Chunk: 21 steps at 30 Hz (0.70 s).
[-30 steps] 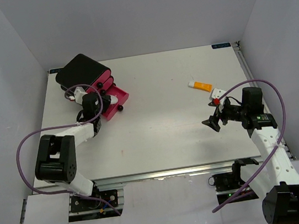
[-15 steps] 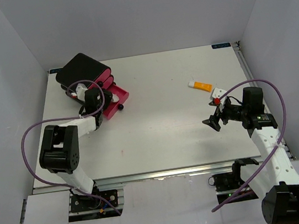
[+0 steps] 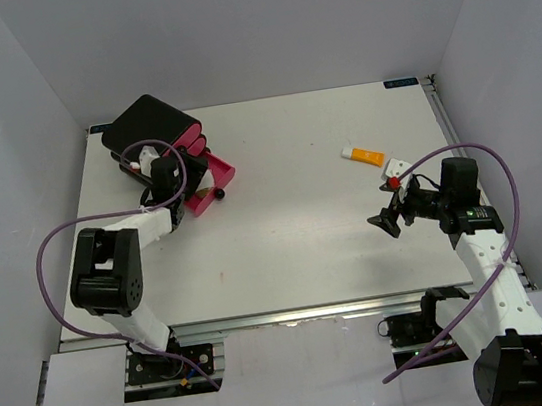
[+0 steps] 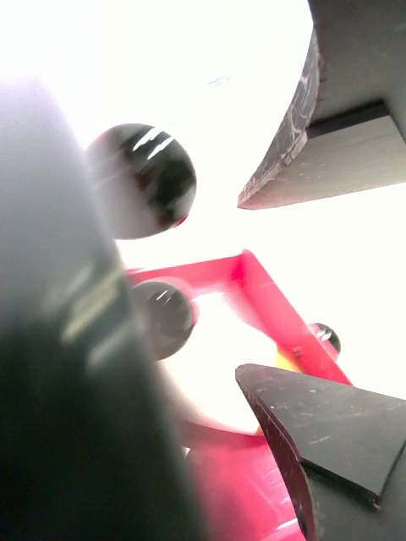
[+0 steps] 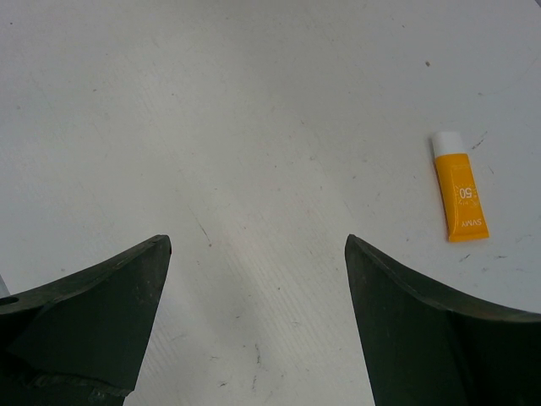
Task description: Organize the makeup
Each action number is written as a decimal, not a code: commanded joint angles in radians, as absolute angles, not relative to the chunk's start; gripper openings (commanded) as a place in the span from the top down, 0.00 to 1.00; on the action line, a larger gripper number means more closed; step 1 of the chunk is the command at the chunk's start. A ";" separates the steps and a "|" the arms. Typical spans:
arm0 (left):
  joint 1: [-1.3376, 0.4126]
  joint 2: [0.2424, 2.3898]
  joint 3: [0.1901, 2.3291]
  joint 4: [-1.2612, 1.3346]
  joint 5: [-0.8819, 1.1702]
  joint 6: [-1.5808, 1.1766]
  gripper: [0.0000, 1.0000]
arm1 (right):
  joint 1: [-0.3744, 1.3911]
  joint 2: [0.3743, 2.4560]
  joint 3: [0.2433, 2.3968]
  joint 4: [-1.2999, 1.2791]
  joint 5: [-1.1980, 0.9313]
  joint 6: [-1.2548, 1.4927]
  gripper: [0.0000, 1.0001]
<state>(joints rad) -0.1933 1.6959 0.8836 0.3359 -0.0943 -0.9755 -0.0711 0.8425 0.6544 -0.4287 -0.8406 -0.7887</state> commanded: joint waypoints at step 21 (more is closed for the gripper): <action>-0.307 1.125 0.851 -0.009 0.566 -0.328 0.03 | -0.010 1.359 1.043 -0.396 -0.357 -0.509 0.10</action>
<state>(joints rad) -0.2455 1.2831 0.8872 0.0560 0.4496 -0.4990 -0.0552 1.1996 0.8545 -0.3764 -0.5404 -0.4955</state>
